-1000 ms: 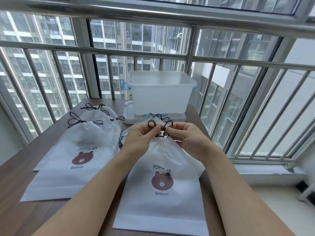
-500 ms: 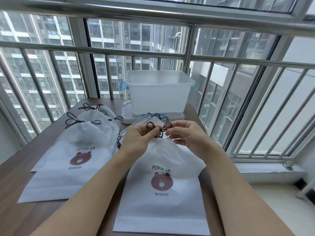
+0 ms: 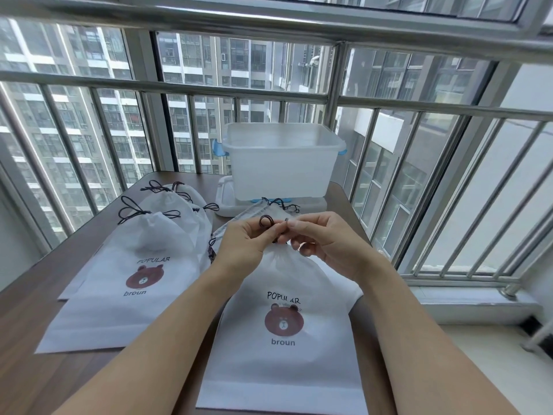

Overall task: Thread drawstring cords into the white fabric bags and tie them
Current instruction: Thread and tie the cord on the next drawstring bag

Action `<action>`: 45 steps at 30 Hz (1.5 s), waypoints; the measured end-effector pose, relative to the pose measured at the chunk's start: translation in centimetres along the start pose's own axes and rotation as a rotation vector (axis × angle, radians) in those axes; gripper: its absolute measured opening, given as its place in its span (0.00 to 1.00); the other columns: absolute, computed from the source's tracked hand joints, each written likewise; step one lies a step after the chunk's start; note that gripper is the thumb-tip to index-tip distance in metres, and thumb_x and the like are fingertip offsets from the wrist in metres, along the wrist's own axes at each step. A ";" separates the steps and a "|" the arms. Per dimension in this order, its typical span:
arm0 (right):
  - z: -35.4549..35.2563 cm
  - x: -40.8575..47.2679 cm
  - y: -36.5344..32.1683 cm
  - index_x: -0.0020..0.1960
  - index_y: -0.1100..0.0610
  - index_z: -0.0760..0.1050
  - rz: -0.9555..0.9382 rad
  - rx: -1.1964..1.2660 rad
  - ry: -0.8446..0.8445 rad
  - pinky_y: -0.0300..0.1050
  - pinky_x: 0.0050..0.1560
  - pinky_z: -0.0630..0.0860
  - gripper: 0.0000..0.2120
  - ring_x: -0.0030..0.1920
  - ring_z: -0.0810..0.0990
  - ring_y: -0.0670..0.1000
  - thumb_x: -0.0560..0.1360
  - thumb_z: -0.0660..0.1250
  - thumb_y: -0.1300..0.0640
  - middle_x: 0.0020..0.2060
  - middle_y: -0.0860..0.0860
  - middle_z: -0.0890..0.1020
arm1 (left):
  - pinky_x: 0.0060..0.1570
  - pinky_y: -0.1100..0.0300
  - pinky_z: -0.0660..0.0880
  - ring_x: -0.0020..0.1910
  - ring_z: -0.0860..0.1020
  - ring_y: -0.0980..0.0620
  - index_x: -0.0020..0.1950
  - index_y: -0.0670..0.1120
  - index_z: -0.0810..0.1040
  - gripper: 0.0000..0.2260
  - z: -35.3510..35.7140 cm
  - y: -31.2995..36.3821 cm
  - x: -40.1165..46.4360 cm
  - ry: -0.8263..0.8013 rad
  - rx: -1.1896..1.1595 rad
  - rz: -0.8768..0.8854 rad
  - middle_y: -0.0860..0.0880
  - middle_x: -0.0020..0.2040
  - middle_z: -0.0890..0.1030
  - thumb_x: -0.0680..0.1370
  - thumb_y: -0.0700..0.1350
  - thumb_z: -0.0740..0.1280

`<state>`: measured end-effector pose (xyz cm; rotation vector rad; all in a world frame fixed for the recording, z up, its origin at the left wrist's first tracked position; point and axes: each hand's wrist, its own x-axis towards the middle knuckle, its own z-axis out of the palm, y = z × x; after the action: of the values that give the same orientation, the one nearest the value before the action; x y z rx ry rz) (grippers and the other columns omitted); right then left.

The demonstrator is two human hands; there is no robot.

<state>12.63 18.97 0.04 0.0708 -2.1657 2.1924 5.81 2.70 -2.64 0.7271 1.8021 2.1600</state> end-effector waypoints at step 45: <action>-0.4 0.6 1.6 0.47 0.63 0.83 0.073 -0.121 0.058 0.36 0.39 0.72 0.02 0.38 0.77 0.47 0.76 0.73 0.64 0.37 0.52 0.83 | 0.48 0.66 0.77 0.41 0.83 0.57 0.46 0.46 0.85 0.08 -0.3 -0.1 0.3 -0.014 0.140 0.129 0.51 0.39 0.86 0.77 0.34 0.70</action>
<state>11.89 19.40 -1.52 -0.0779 -2.2984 2.0659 5.37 2.65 -2.72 0.9113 1.9651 2.1154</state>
